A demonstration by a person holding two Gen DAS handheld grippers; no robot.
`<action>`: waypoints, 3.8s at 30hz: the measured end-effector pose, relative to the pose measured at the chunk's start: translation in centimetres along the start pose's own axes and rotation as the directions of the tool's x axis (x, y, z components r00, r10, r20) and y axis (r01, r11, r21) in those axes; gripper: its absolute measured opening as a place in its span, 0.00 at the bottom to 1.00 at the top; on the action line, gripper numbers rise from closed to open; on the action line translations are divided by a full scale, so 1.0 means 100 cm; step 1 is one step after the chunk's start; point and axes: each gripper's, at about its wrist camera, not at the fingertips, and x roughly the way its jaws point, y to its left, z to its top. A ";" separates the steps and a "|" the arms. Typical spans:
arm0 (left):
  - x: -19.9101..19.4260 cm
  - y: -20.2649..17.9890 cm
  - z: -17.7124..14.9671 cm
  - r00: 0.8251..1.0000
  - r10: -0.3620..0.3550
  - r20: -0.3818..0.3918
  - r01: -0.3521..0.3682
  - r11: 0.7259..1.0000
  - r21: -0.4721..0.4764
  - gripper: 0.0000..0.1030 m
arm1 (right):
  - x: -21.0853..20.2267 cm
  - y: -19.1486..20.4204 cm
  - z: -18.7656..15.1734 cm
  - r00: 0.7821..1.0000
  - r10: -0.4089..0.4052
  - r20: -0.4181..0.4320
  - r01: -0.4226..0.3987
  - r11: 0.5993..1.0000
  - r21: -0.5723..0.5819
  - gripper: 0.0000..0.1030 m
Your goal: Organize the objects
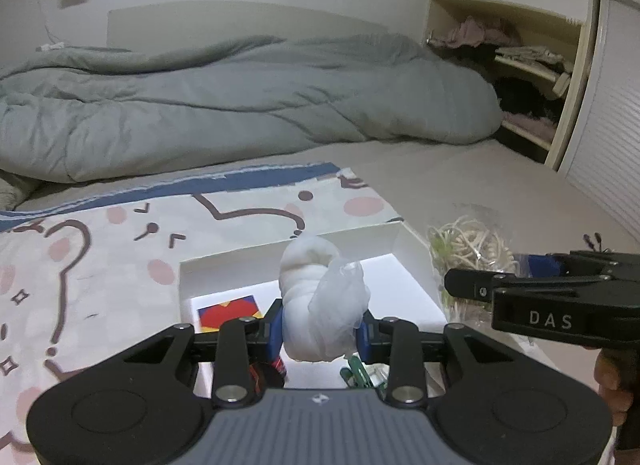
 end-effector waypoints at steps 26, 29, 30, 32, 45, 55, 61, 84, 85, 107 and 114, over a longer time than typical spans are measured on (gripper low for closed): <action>0.067 0.012 -0.002 0.995 -0.031 -0.098 0.028 0.999 -0.029 0.61 | 0.062 -0.021 0.000 0.999 0.004 -0.045 -0.004 1.000 -0.003 0.77; 0.061 0.006 0.000 0.995 -0.042 -0.094 0.040 0.999 -0.022 0.61 | 0.055 -0.021 0.000 0.999 0.001 -0.043 -0.002 1.000 -0.009 0.77; 0.059 0.005 0.000 0.995 -0.045 -0.091 0.044 0.999 -0.021 0.61 | 0.052 -0.021 0.000 0.999 0.001 -0.043 -0.001 1.000 -0.008 0.77; 0.054 0.004 0.000 0.995 -0.047 -0.088 0.045 0.999 -0.019 0.61 | 0.046 -0.020 0.000 0.999 0.005 -0.040 -0.005 1.000 -0.004 0.77; -0.008 0.011 -0.001 0.998 -0.013 -0.068 0.010 0.999 -0.052 0.61 | -0.007 0.006 -0.001 0.999 -0.027 -0.017 0.027 0.999 0.026 0.79; -0.077 0.022 -0.008 0.999 0.020 -0.033 -0.022 0.998 -0.055 0.68 | -0.068 0.043 -0.006 0.999 -0.037 0.020 0.037 0.999 0.015 0.86; -0.117 0.024 -0.015 0.998 0.058 -0.006 -0.058 0.997 -0.043 0.77 | -0.101 0.062 -0.017 0.998 -0.051 0.022 0.051 0.999 0.015 0.92; -0.222 0.033 -0.047 0.991 0.099 0.086 -0.098 0.995 -0.019 1.00 | -0.201 0.087 -0.055 0.981 -0.160 0.115 0.152 0.986 0.075 1.00; -0.225 0.035 -0.050 0.991 0.102 0.085 -0.100 0.995 -0.022 1.00 | -0.204 0.090 -0.057 0.980 -0.158 0.121 0.151 0.986 0.064 1.00; -0.260 0.044 -0.111 0.991 0.116 0.073 -0.120 0.991 0.058 1.00 | -0.240 0.131 -0.108 0.973 -0.192 0.130 0.192 0.981 0.018 1.00; -0.263 0.040 -0.118 0.988 0.134 0.075 -0.139 0.987 0.076 1.00 | -0.241 0.134 -0.124 0.974 -0.201 0.104 0.200 0.980 0.021 1.00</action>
